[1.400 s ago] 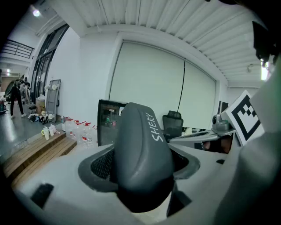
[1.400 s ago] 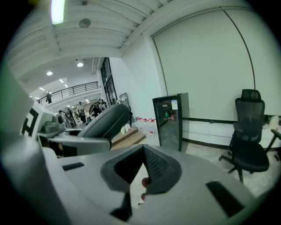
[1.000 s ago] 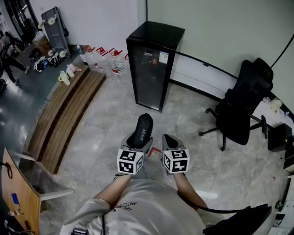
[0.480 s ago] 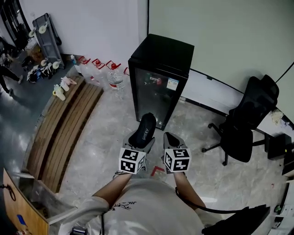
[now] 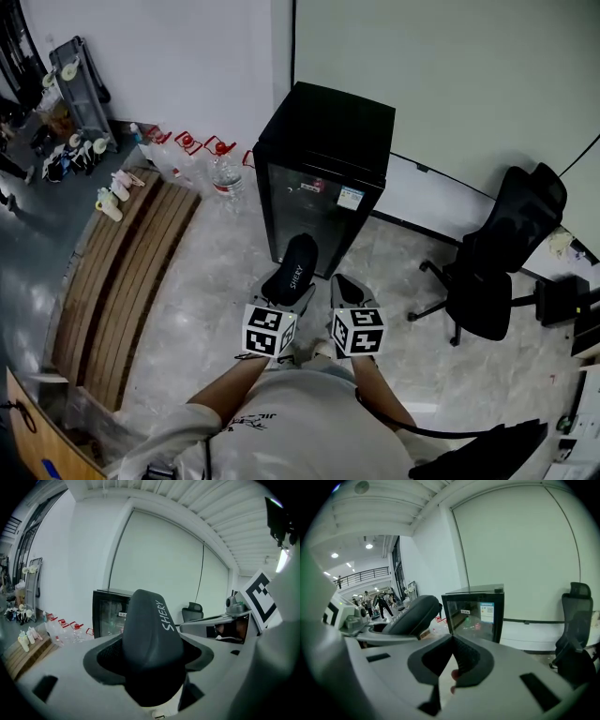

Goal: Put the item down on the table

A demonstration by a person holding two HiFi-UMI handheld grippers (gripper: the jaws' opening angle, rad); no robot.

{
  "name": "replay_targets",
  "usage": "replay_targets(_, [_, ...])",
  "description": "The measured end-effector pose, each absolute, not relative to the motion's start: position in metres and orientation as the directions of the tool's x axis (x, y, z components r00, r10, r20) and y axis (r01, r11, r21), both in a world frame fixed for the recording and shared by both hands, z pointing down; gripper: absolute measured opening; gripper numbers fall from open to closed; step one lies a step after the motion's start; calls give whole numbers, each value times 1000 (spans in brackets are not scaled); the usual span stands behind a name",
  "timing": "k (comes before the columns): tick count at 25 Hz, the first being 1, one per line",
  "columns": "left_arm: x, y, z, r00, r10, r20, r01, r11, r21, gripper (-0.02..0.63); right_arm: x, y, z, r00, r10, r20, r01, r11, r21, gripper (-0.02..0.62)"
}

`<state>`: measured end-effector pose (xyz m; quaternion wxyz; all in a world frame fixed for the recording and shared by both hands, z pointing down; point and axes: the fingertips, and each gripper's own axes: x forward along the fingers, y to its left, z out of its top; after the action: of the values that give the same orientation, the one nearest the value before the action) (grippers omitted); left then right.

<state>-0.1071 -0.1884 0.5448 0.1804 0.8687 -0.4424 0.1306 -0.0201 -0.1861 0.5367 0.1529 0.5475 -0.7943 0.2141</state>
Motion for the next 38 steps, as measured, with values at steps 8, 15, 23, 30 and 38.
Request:
replay_targets(8, [-90, -228, 532, 559, -732, 391, -826, -532, 185, 336, -5, -235, 520, -381, -801, 462, -924, 351, -153, 5])
replay_targets(15, [-86, -297, 483, 545, -772, 326, -836, -530, 143, 336, 8, -297, 467, -391, -837, 383, -919, 381, -104, 5])
replay_targets(23, [-77, -404, 441, 551, -759, 348, -828, -549, 114, 336, 21, -375, 416, -412, -850, 329, -908, 413, -69, 5])
replay_targets(30, [-71, -484, 442, 508, -728, 460, -832, -553, 45, 336, 25, -412, 404, -414, -856, 309, -907, 416, -63, 5])
replay_targets(38, [-68, -525, 467, 438, -719, 540, -844, -536, -29, 336, 14, -439, 408, -439, -839, 321, -896, 437, -83, 5])
